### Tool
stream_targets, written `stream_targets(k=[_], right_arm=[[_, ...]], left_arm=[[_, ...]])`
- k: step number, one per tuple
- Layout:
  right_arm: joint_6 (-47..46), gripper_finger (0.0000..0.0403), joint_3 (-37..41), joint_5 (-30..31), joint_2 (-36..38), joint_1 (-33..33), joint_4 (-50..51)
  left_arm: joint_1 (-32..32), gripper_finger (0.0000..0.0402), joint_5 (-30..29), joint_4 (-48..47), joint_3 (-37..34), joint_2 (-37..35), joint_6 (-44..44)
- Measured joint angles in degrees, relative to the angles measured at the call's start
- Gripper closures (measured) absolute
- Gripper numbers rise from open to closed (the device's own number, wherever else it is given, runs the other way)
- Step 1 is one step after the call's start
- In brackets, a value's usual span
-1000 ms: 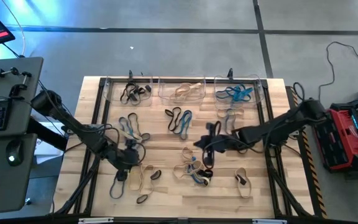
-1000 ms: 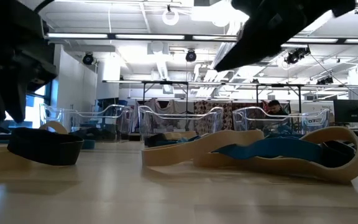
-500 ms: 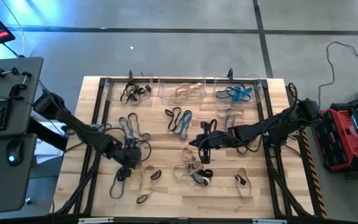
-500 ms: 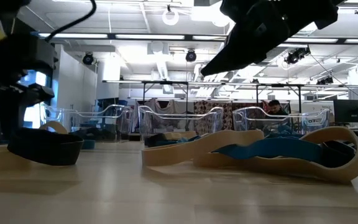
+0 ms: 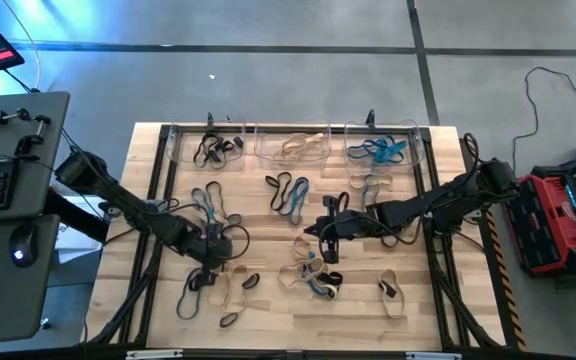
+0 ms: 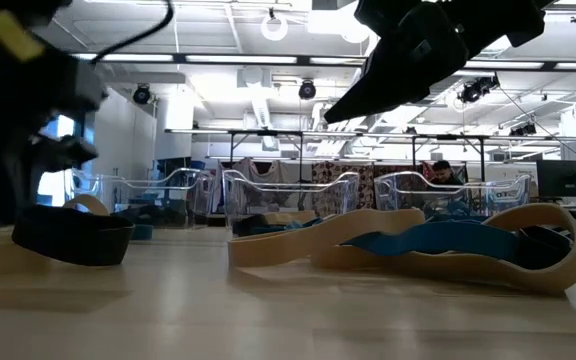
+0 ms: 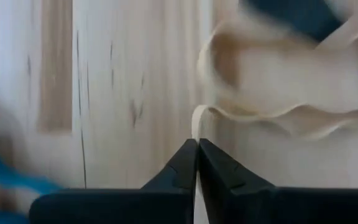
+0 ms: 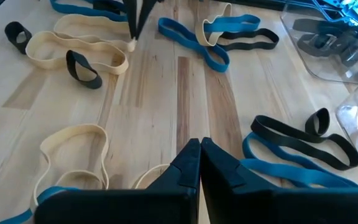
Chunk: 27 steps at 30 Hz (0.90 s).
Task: Sort rubber bands into baskets
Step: Put the brown rubber band into the middle transparent bin
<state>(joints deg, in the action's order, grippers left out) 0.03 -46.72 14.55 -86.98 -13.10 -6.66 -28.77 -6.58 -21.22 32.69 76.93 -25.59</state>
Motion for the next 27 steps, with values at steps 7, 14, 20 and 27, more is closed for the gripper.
stream_targets(k=[7,14,20,27], right_arm=[[0.0,0.0403,0.0,0.0,0.0,0.0,0.4],[-0.2,0.0403,0.0,0.0,0.0,0.0,0.6],[-0.2,0.0403,0.0,0.0,0.0,0.0,0.6],[-0.2,0.0403,0.0,1.6,0.0,0.0,0.6]], left_arm=[[3.2,0.0400,-4.6,-9.0,8.9,0.0,2.8],[8.9,0.0401,-10.6,-14.7,17.2,0.0,5.2],[16.4,0.0401,-13.0,-14.9,22.3,0.0,11.7],[28.6,0.0401,-14.1,-14.0,26.6,0.0,16.6]])
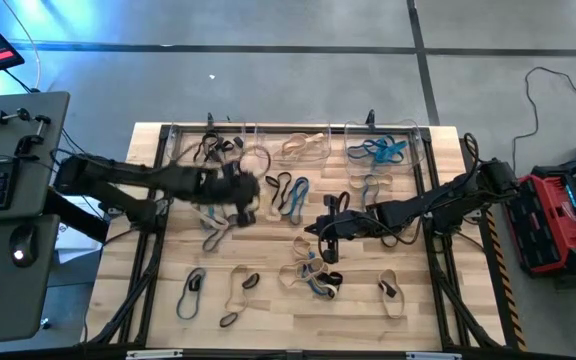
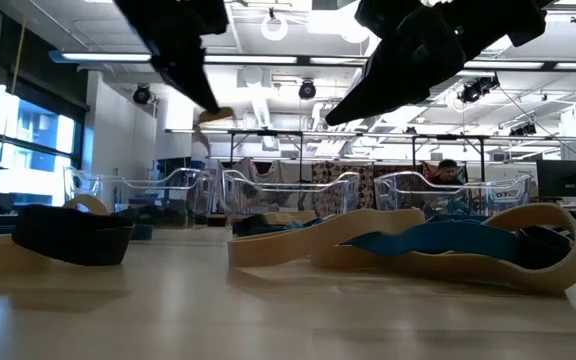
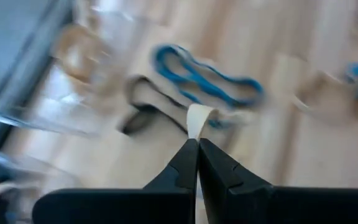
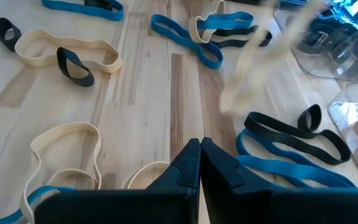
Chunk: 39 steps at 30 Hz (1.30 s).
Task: Sort rubber bands into baskets
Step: Put the brown rubber band into the middle transparent bin
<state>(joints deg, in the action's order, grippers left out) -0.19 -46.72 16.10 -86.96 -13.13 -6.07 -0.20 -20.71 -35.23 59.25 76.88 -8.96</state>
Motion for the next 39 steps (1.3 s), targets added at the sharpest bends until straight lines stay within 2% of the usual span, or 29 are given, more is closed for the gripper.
stream_targets(k=[9,15,22,29,39], right_arm=[[0.0,0.0403,0.0,0.0,0.0,0.0,0.0],[0.1,0.0403,0.0,0.0,0.0,0.0,0.1],[0.1,0.0403,0.0,0.0,0.0,0.0,0.3],[0.1,0.0403,0.0,0.4,0.0,0.0,0.3],[0.2,0.0403,0.0,0.8,0.0,0.0,0.3]], left_arm=[[14.5,0.0401,1.8,5.0,6.1,0.2,10.8],[22.5,0.0401,8.2,9.6,10.1,2.0,12.4],[27.6,0.0401,12.7,10.8,17.9,10.7,15.9],[31.9,0.0401,12.7,9.5,26.5,21.7,20.5],[35.1,0.0401,16.2,7.8,27.7,32.3,21.6]])
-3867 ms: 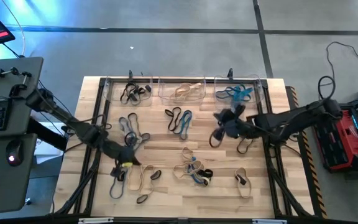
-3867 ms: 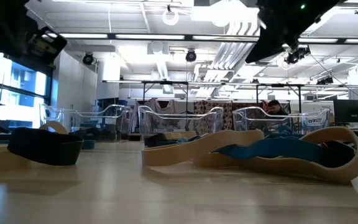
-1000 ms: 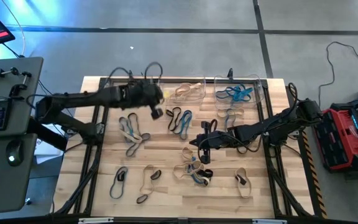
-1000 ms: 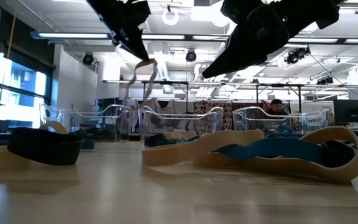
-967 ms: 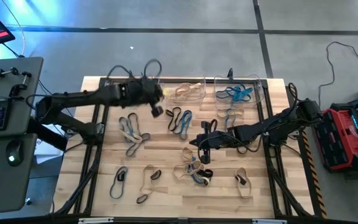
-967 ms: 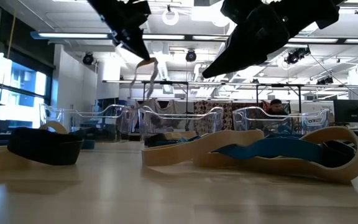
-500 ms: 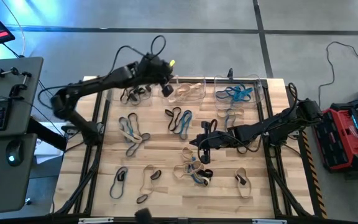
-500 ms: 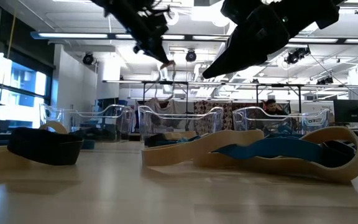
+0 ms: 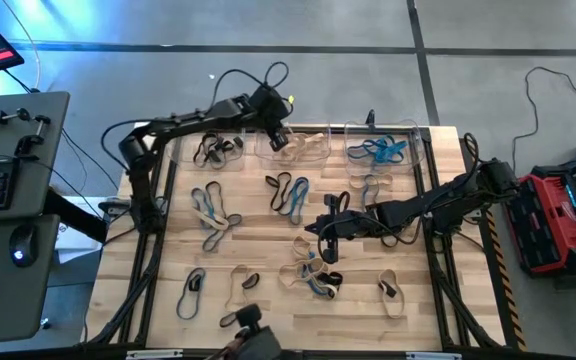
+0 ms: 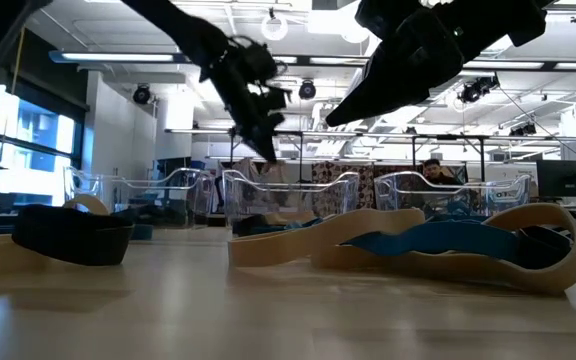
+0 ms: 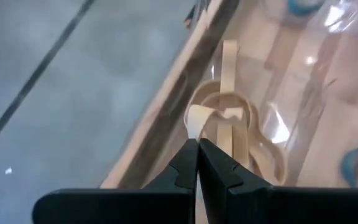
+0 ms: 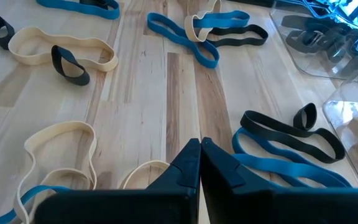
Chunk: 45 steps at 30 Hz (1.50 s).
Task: Sort rubber bands into baskets
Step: Put the brown rubber band into the middle transparent bin, then put the black rubber band into the left transparent bin
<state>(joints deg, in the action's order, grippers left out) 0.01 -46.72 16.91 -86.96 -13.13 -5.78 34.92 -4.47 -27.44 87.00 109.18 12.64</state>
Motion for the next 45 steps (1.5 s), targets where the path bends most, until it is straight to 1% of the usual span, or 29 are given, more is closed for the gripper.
stream_targets(k=[7,11,14,18,21,24,31,38,42,45], right_arm=[[-0.2,0.0403,0.0,0.0,0.0,0.0,0.3],[-1.2,0.0403,0.0,-0.1,0.0,0.0,0.4],[-1.3,0.0403,0.0,-0.2,0.0,0.0,0.7],[-1.7,0.0403,0.0,-0.2,0.0,0.0,0.9],[-3.2,0.0403,0.0,-0.7,0.0,0.0,1.4],[-4.2,0.0403,0.0,-0.9,0.0,0.0,2.2],[-4.7,0.0402,0.0,0.2,0.0,-0.4,1.8],[-8.7,0.0402,0.0,0.2,0.0,-4.3,4.9],[-13.5,0.0402,0.0,0.1,0.0,-7.8,8.2],[-18.1,0.0401,0.0,0.1,0.0,-10.6,11.2]], left_arm=[[0.1,0.0400,0.2,-0.2,0.0,4.7,1.1],[0.0,0.0386,0.4,-1.8,0.0,5.8,1.0],[-0.3,0.0366,-0.6,-2.6,0.0,5.6,1.6],[-1.3,0.0328,-0.6,-2.5,0.0,3.9,2.1],[-2.6,0.0299,-0.5,-2.5,0.0,2.5,2.2],[-4.6,0.0280,-0.5,-2.0,0.0,1.4,3.9],[-10.7,0.0275,-0.4,6.7,0.0,1.0,4.5],[-15.2,0.0275,-0.1,12.9,-0.5,1.0,4.1],[-16.8,0.0275,2.3,20.7,-5.1,0.8,2.5],[-18.1,0.0275,2.4,28.3,-9.9,0.2,2.4]])
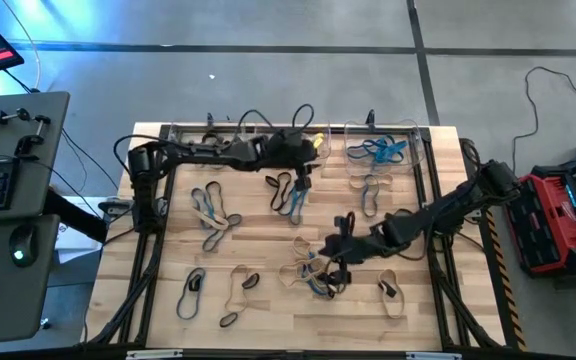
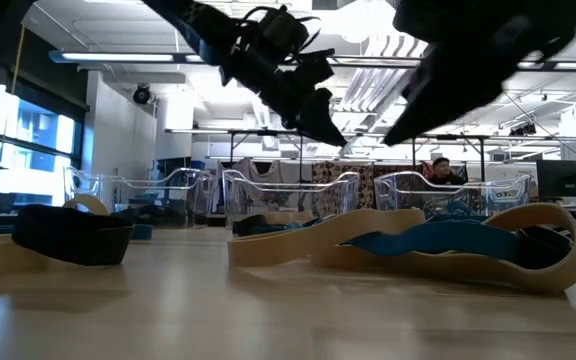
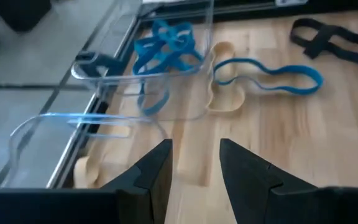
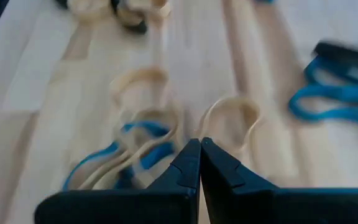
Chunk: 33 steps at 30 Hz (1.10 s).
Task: Sort rubber bands into baskets
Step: Put the black rubber band into the left transparent bin
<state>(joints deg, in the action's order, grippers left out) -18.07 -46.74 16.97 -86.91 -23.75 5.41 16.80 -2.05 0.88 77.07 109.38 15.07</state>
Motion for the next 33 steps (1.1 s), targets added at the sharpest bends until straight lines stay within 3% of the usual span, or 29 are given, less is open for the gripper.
stream_targets(k=[4,11,15,23,33], right_arm=[[-6.0,0.0376,0.0,0.1,0.0,-3.4,3.1],[-15.9,0.0284,0.0,-0.6,0.0,-7.4,9.5],[-18.1,0.0253,0.0,-0.9,0.0,-9.5,13.2],[-18.0,0.0247,0.0,-0.9,-1.0,-10.9,13.2],[-17.5,0.0249,0.0,-2.5,-10.8,-10.7,9.0]], left_arm=[[-2.2,0.0275,-0.1,7.4,-6.1,-2.3,0.0],[-5.7,0.0275,0.0,18.5,-18.1,-9.5,-1.6],[-7.7,0.0275,-0.1,24.0,-25.3,-15.2,-3.0],[-11.3,0.0275,-0.1,26.5,-35.4,-25.5,-4.4],[-15.8,0.0275,0.0,34.5,-45.3,-31.5,-4.8]])
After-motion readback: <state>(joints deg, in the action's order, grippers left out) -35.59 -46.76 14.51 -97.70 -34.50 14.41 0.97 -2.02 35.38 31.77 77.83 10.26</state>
